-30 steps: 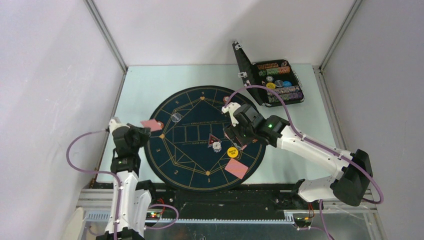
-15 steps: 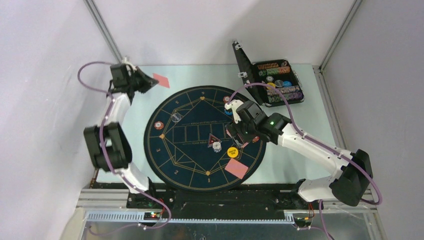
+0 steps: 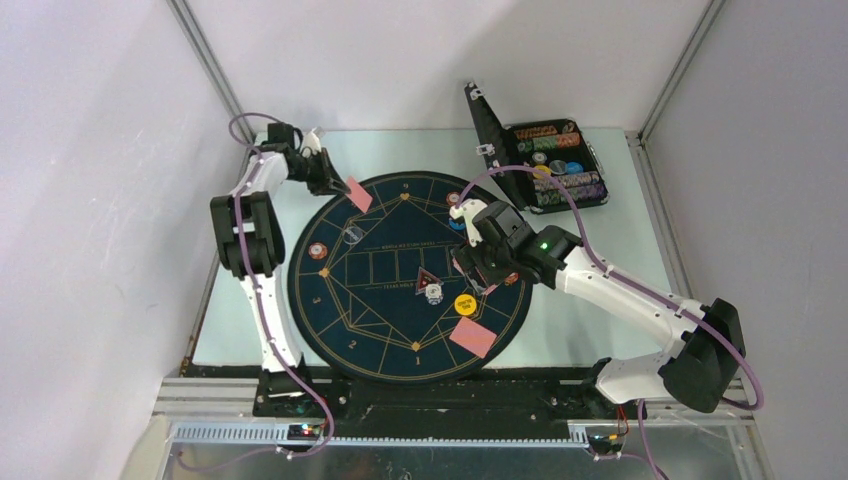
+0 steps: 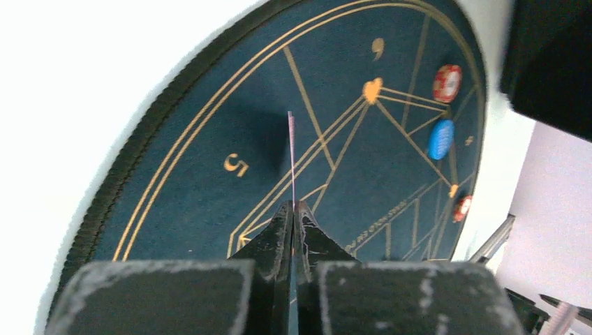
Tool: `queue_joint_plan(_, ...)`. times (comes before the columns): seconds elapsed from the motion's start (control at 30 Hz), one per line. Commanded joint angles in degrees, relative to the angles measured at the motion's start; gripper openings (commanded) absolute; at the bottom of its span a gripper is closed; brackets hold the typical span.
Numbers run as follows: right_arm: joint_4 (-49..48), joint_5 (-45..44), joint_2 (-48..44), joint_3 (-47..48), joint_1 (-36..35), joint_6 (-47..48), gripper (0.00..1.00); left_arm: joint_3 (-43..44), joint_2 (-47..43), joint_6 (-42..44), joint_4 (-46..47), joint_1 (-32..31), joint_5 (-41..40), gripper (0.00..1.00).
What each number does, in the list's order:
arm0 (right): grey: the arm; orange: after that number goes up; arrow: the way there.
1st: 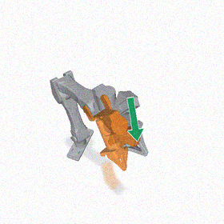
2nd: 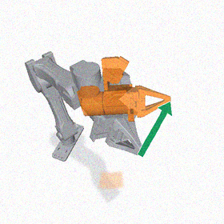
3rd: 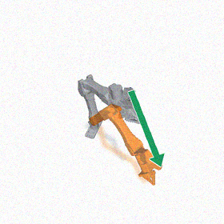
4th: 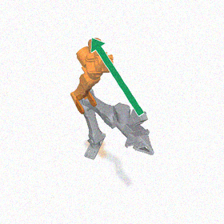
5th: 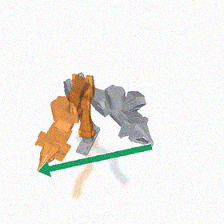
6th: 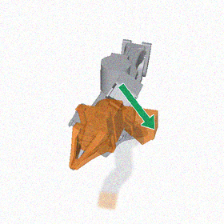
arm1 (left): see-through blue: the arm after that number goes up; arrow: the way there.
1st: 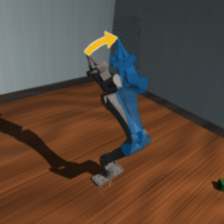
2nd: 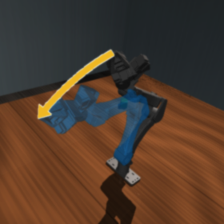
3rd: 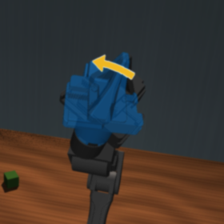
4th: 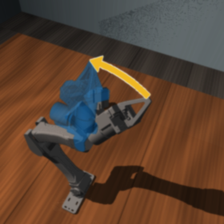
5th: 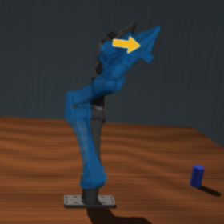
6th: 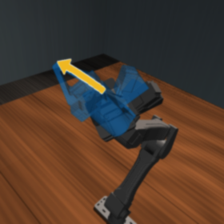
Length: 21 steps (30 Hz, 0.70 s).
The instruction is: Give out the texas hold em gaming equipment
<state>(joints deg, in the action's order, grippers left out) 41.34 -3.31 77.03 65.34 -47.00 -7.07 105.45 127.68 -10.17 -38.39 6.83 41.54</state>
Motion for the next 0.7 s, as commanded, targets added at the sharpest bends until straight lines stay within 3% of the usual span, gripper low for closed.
queue_joint_plan(0.0, -2.3, -0.5, -1.8, 0.1, 0.2, 0.0, 0.00, 4.5, 2.7, 4.1, -6.7, -0.7, -5.6, 0.04)
queue_joint_plan(0.13, -2.2, -0.8, -1.8, 0.1, -0.1, 0.1, 0.00, 6.9, 4.2, 4.6, -8.4, -0.8, -11.1, 0.20)
queue_joint_plan(0.17, -2.2, -0.8, -1.8, 0.1, -0.1, 0.1, 0.00, 7.6, 4.4, 4.8, -9.1, -0.8, -11.6, 0.32)
queue_joint_plan(0.4, -1.8, -1.0, -2.1, 0.1, -0.8, 0.4, 0.00, 8.0, 0.7, 4.3, -9.7, -0.8, -15.7, 0.66)
queue_joint_plan(0.5, -1.4, -1.3, -2.1, 0.1, -1.4, 0.5, 0.00, 6.4, -4.3, 2.6, -8.2, -0.8, -15.4, 0.95)
queue_joint_plan(0.67, -1.1, -1.1, -1.9, 0.1, -2.4, 0.5, 0.00, -3.4, -16.5, -2.7, 0.6, -1.3, -12.2, 1.00)
